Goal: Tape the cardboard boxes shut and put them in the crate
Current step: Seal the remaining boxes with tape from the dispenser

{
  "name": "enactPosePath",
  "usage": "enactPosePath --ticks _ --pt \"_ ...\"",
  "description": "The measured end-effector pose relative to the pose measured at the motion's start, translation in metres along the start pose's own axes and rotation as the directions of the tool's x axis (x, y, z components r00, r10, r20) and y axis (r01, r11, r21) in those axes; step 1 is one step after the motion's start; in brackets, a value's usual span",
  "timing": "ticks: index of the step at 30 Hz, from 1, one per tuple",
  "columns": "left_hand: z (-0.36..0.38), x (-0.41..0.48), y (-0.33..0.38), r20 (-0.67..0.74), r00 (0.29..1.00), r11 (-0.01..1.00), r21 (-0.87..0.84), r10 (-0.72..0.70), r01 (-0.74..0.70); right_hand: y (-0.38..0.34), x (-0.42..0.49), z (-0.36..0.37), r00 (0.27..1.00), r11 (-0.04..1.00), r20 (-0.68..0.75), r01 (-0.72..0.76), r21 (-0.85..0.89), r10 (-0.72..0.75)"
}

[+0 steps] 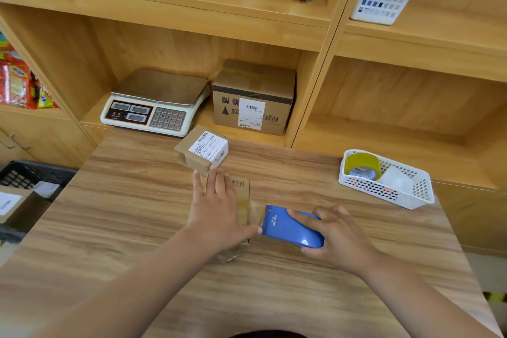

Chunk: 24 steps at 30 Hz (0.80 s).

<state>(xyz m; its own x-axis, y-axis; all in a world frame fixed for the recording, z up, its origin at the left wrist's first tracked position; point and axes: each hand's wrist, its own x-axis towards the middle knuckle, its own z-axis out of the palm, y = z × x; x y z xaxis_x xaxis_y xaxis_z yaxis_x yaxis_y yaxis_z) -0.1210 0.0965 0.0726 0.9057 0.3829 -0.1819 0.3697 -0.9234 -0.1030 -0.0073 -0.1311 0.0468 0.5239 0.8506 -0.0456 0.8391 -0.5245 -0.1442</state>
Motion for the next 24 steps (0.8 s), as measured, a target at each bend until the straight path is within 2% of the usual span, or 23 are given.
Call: enactPosePath --ticks 3,6,13,21,24 --pt "0.004 -0.001 -0.006 0.031 0.999 0.998 -0.057 -0.026 0.028 0.0 0.006 0.001 1.0 1.0 -0.022 -0.002 0.011 0.002" --pt "0.011 -0.002 -0.017 0.036 0.998 0.981 -0.184 -0.053 0.059 0.001 0.012 -0.001 0.999 1.0 -0.033 -0.005 0.022 0.006" --pt "0.019 -0.013 -0.036 0.007 0.991 0.889 -0.442 -0.132 0.121 -0.006 0.023 -0.003 0.997 0.998 -0.06 0.053 0.022 -0.052" --pt "0.01 -0.014 -0.016 -0.055 0.988 0.855 -0.509 -0.146 0.098 0.005 0.007 -0.015 0.996 0.998 -0.079 0.033 0.047 -0.03" --pt "0.009 -0.012 -0.004 -0.065 0.99 0.804 -0.592 -0.128 0.065 0.013 -0.003 -0.024 0.994 0.999 -0.111 0.025 0.022 -0.022"
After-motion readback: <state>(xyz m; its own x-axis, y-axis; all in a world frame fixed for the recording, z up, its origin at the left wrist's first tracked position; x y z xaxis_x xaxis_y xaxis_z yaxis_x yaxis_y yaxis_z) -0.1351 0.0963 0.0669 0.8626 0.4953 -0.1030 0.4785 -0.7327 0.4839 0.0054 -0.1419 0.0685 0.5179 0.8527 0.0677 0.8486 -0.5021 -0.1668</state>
